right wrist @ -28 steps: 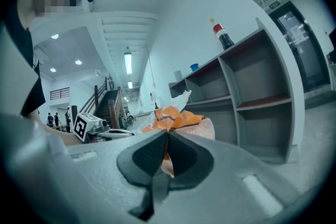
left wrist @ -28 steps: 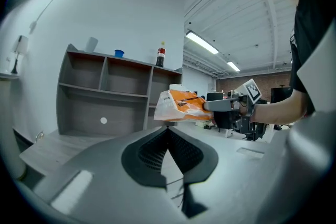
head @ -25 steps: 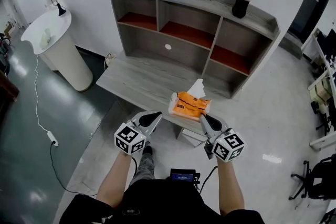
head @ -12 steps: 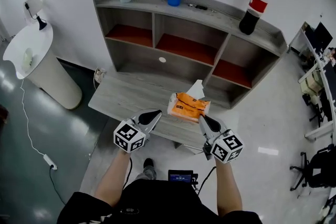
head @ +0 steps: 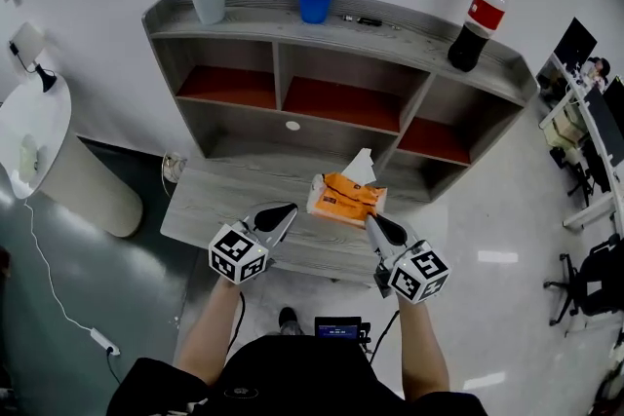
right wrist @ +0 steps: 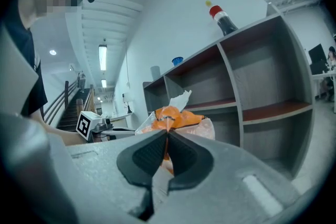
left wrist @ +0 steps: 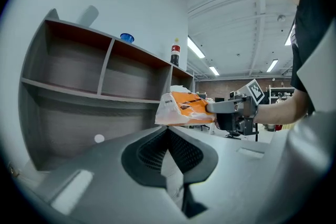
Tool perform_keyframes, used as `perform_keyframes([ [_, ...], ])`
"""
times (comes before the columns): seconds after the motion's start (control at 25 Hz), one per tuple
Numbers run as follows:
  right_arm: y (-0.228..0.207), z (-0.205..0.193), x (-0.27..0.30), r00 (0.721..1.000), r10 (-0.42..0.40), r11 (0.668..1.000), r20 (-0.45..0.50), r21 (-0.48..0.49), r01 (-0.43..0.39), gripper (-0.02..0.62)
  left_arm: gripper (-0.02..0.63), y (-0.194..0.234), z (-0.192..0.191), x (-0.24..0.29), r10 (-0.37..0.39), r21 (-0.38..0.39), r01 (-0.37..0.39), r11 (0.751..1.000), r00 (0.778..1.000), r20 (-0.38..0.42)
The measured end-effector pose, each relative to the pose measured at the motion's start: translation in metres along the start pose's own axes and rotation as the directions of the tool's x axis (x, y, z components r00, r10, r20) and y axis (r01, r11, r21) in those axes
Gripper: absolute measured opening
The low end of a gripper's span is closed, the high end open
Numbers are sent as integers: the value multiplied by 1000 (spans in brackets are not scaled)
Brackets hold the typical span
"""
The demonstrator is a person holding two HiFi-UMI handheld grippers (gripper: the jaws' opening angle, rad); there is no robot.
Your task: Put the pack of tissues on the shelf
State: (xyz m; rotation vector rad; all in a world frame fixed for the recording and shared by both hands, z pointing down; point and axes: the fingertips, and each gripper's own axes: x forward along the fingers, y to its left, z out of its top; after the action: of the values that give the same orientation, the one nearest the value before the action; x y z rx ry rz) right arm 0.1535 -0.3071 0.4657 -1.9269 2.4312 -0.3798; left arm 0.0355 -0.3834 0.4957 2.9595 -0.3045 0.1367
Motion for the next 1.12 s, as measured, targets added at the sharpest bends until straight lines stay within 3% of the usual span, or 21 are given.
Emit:
perform_keyframes([
  [0.32, -14, -2, 7, 999, -30, 1000, -27, 2, 30, 5, 0, 10, -6, 19, -33, -26, 33, 999, 999, -3],
  [1.12, -39, 18, 8, 997, 77, 996, -24, -53, -78, 5, 0, -6, 22, 48, 40, 6, -40, 999, 999, 29],
])
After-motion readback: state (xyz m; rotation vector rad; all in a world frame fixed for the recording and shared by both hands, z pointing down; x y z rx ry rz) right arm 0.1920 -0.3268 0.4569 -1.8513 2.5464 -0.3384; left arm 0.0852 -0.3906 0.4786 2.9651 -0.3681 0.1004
